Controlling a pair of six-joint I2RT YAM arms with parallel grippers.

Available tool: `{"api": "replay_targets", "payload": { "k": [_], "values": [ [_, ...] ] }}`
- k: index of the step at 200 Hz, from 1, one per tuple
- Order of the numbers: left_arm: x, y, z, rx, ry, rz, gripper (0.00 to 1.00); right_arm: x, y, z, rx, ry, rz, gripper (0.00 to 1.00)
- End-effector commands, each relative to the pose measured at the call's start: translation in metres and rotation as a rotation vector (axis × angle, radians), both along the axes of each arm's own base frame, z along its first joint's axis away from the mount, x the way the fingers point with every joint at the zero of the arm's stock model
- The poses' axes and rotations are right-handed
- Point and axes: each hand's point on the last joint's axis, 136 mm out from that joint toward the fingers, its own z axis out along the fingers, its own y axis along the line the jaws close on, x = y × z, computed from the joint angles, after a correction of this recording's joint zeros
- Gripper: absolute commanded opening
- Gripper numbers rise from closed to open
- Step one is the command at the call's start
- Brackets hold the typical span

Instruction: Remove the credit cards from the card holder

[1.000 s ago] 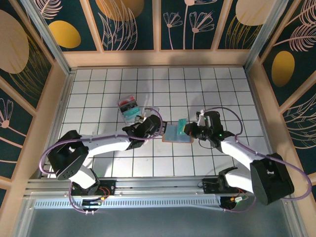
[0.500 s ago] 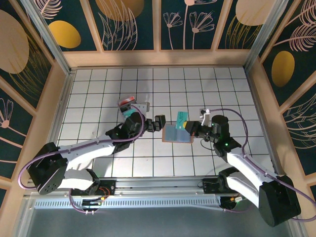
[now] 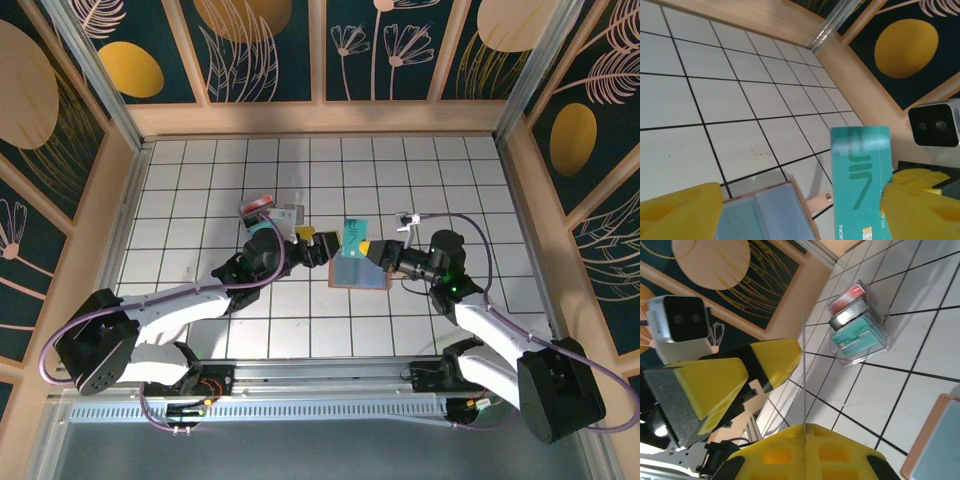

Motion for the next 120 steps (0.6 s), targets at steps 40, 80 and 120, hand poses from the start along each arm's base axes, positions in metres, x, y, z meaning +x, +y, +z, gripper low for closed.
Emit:
{"api": "replay_targets", "payload": {
  "k": [40, 80, 120],
  "values": [
    [-0.014, -0.022, 0.034, -0.189, -0.061, -0.161, 0.69, -0.013, 0.005, 0.038, 0.111, -0.085, 0.078, 0.00],
    [-0.021, -0.032, 0.039, -0.222, -0.061, -0.230, 0.57, -0.016, 0.007, 0.047, 0.143, -0.105, 0.102, 0.00],
    [-0.028, -0.036, 0.045, -0.282, -0.067, -0.282, 0.39, -0.021, 0.013, 0.051, 0.155, -0.116, 0.140, 0.00]
  ]
}}
